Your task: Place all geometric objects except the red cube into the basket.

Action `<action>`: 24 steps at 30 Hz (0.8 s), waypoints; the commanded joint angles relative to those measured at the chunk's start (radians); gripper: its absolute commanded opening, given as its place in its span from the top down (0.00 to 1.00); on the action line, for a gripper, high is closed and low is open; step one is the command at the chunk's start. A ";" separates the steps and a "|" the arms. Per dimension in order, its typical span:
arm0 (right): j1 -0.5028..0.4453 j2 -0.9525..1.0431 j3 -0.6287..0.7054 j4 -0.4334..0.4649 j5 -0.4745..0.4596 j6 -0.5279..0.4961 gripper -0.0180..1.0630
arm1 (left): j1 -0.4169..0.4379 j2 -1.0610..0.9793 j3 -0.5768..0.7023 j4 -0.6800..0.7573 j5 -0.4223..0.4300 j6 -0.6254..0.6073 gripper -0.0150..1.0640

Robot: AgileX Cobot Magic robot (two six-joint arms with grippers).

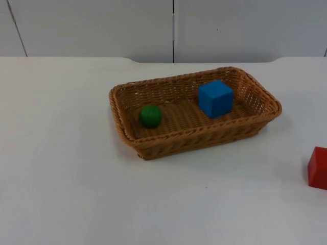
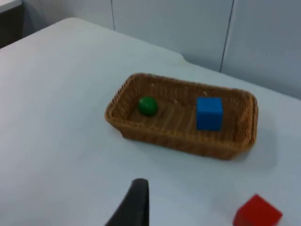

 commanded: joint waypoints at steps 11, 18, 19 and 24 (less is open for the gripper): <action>0.006 -0.231 0.055 -0.178 0.289 0.187 0.16 | -0.003 -0.092 0.017 0.178 0.136 -0.142 0.01; 0.007 -0.231 0.070 -0.178 0.260 0.139 0.16 | -0.003 -0.092 0.095 0.215 0.134 -0.208 0.01; 0.007 -0.231 0.084 -0.178 0.243 0.131 0.16 | -0.003 -0.092 0.112 0.215 0.116 -0.215 0.01; 0.007 -0.231 0.100 -0.178 0.216 0.131 0.16 | -0.001 -0.092 0.112 0.198 0.116 -0.217 0.01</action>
